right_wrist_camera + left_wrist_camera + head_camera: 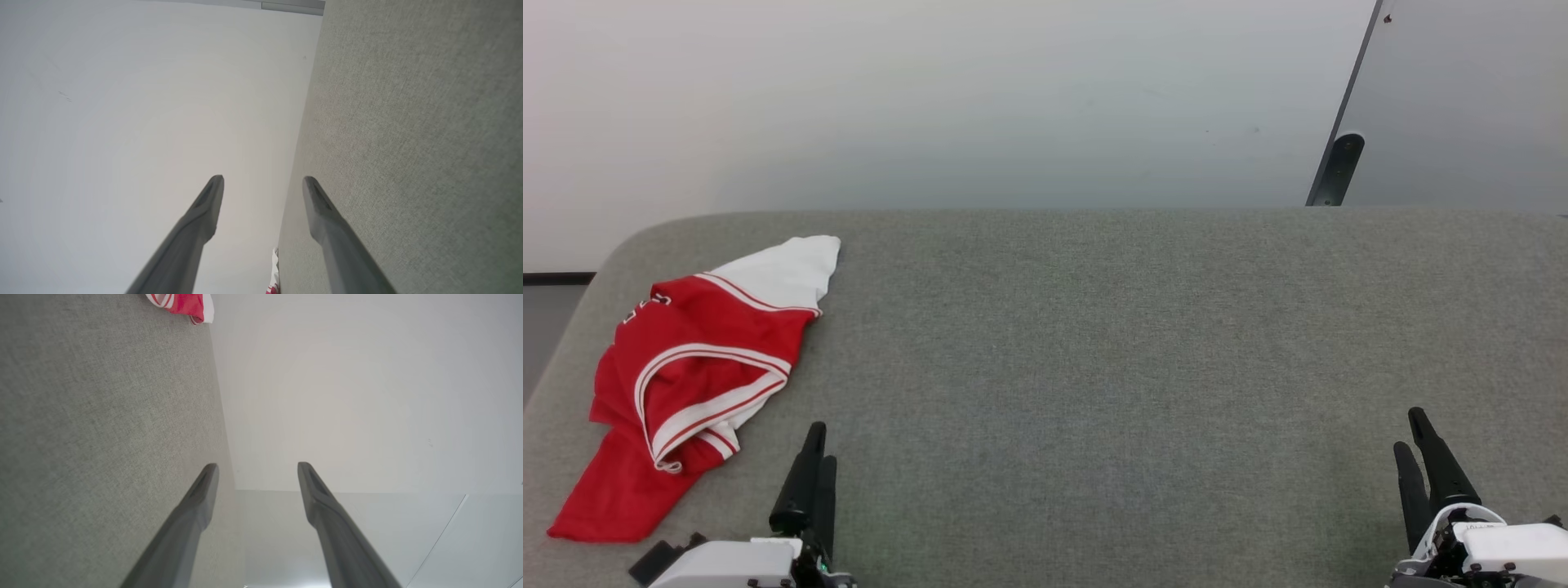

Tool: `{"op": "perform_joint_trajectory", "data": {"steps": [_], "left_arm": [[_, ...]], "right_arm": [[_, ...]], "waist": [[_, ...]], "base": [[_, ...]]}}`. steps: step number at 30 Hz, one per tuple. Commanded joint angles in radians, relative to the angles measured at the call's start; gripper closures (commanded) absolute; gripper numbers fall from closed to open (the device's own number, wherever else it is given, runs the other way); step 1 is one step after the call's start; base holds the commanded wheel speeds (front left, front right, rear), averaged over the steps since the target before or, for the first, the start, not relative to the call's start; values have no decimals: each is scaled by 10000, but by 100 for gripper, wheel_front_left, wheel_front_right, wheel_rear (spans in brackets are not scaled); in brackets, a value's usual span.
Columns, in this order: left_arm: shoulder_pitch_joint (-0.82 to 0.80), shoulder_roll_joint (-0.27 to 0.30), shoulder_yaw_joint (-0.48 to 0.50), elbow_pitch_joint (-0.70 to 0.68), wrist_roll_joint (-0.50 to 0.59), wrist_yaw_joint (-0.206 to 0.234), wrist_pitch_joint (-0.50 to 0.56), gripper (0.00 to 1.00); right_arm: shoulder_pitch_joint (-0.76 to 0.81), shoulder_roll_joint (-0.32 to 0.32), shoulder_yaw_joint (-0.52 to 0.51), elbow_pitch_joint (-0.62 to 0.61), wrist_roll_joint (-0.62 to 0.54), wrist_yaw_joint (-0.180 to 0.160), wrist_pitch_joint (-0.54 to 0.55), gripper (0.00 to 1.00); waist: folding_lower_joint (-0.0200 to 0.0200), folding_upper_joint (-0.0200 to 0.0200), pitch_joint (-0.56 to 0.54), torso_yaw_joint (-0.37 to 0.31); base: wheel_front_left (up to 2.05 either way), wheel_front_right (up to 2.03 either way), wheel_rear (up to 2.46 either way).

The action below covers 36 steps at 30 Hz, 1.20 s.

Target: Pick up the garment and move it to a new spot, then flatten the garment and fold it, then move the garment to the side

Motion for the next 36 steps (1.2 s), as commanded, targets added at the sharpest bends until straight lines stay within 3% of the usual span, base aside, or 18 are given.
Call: {"op": "perform_joint_trajectory", "data": {"steps": [1, 14, 27, 36], "left_arm": [[-88, 176, -64, -201, 357, -8, -136, 0], [81, 231, -79, -393, 3104, 119, -675, 0], [332, 175, -224, -627, 6198, 233, -1172, 0], [470, 177, -251, -799, 7728, 329, -1480, 0]], "right_arm": [[-54, -146, 49, -194, -288, 3, -147, 0], [-46, -482, 423, 75, -1957, 4, -669, 0], [-125, -887, 705, 223, -5127, 5, -1169, 0], [-129, -908, 730, 35, -6945, 5, -1443, 0]], "waist": [[0, 0, 1, -1], [0, 0, 3, 11], [0, 0, 38, 8], [0, 0, 49, -15]], "base": [[0, 0, 0], [0, 0, 0], [0, 0, 0], [0, 0, 0]]}}
